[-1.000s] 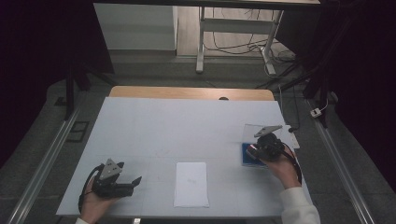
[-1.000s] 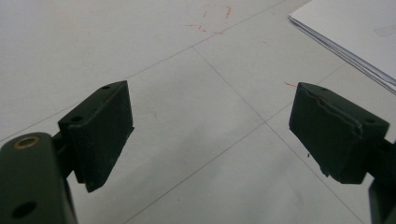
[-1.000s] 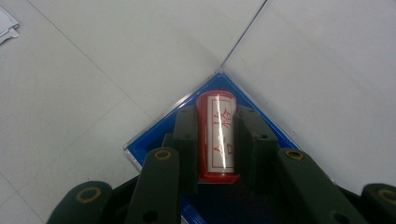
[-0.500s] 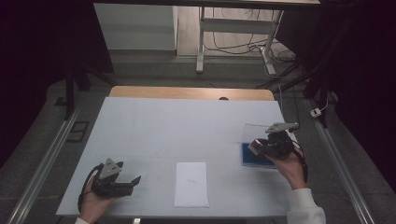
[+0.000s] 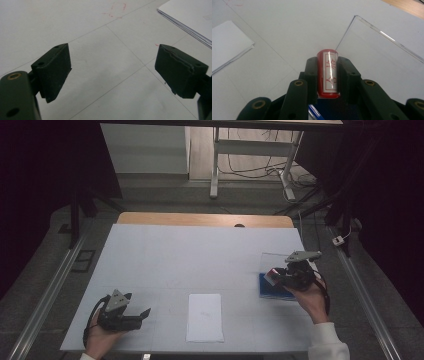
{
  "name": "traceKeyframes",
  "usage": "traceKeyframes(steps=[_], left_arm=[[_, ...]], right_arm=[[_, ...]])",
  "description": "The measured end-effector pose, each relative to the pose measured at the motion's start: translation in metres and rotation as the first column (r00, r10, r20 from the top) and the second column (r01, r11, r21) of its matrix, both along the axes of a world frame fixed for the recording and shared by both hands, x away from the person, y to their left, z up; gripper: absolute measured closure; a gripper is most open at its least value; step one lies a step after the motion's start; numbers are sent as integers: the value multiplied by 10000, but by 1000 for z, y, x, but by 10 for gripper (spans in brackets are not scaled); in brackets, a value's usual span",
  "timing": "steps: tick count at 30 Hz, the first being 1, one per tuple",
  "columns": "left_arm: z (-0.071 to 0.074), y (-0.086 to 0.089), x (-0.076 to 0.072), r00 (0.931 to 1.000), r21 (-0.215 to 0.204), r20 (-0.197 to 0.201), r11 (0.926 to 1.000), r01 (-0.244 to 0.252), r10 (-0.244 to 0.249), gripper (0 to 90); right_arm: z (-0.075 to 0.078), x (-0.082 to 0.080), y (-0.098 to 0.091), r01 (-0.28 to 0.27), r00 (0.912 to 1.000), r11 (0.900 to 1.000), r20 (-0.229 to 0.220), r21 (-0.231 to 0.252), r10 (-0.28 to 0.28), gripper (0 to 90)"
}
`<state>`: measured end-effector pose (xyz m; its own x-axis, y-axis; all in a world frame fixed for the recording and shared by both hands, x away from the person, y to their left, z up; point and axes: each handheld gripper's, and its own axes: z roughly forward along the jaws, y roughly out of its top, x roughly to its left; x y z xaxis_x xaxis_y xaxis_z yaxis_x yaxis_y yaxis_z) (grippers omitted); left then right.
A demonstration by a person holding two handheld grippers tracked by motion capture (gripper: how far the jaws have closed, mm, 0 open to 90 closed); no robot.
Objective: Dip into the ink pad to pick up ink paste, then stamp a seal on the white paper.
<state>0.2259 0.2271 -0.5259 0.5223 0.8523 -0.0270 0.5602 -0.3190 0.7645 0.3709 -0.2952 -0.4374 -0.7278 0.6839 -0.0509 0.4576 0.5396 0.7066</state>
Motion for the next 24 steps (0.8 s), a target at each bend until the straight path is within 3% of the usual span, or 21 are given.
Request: traceKeyframes(steps=[10, 18, 24], left_arm=[[1, 0, -1, 10000, -11, 27, 10000, -13, 13, 136], [1, 0, -1, 10000, 4, 34, 10000, -7, 7, 135], [2, 0, -2, 9999, -12, 137, 10000, -53, 53, 135]], right_arm=[[10, -8, 13, -506, 9985, 9985, 240, 204, 501, 699], [10, -13, 29, -1071, 9942, 9934, 157, 406, 1065, 698], [10, -20, 47, -1527, 9881, 9880, 237, 216, 1521, 698]])
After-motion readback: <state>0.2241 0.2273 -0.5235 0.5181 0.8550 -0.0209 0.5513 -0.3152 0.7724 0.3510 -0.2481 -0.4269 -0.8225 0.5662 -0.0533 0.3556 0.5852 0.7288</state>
